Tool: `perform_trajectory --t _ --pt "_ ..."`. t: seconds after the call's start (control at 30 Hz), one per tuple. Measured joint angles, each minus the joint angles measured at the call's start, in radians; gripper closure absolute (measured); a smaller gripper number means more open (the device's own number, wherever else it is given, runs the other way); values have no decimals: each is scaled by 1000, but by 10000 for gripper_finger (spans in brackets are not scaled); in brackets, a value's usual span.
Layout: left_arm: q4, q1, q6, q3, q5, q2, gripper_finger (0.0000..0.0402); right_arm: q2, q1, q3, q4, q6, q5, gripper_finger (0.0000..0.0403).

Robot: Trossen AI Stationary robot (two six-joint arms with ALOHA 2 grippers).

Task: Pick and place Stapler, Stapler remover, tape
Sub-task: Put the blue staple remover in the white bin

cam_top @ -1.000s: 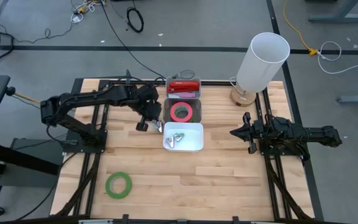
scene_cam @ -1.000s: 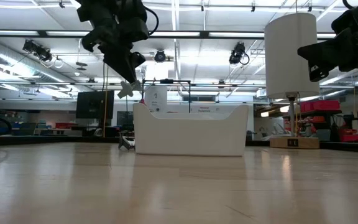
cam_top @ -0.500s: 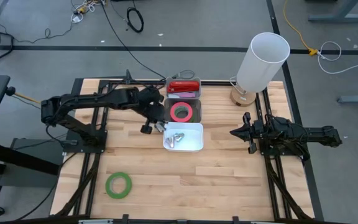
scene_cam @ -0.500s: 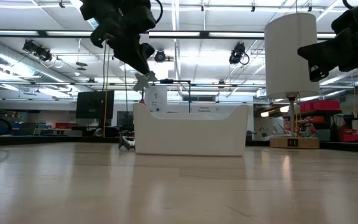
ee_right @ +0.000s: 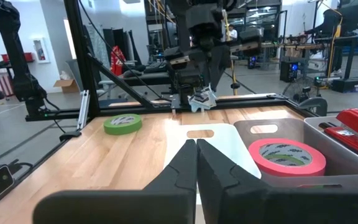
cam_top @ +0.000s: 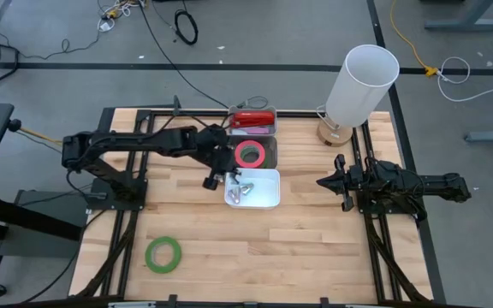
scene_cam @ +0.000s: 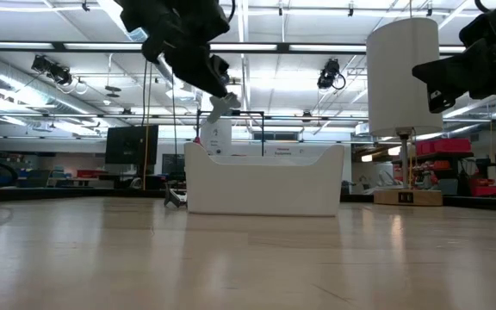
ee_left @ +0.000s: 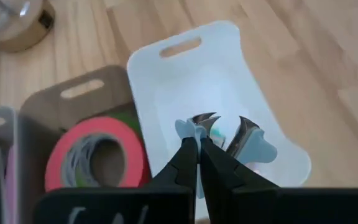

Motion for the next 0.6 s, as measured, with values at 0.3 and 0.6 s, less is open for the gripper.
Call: perform_trajectory --t 0.3,0.6 --pt "114 -2 -81 2 100 74 388 0 0 0 0 0 -1 389" --pt "259 -5 -82 1 119 130 388 0 0 0 0 0 -1 389"
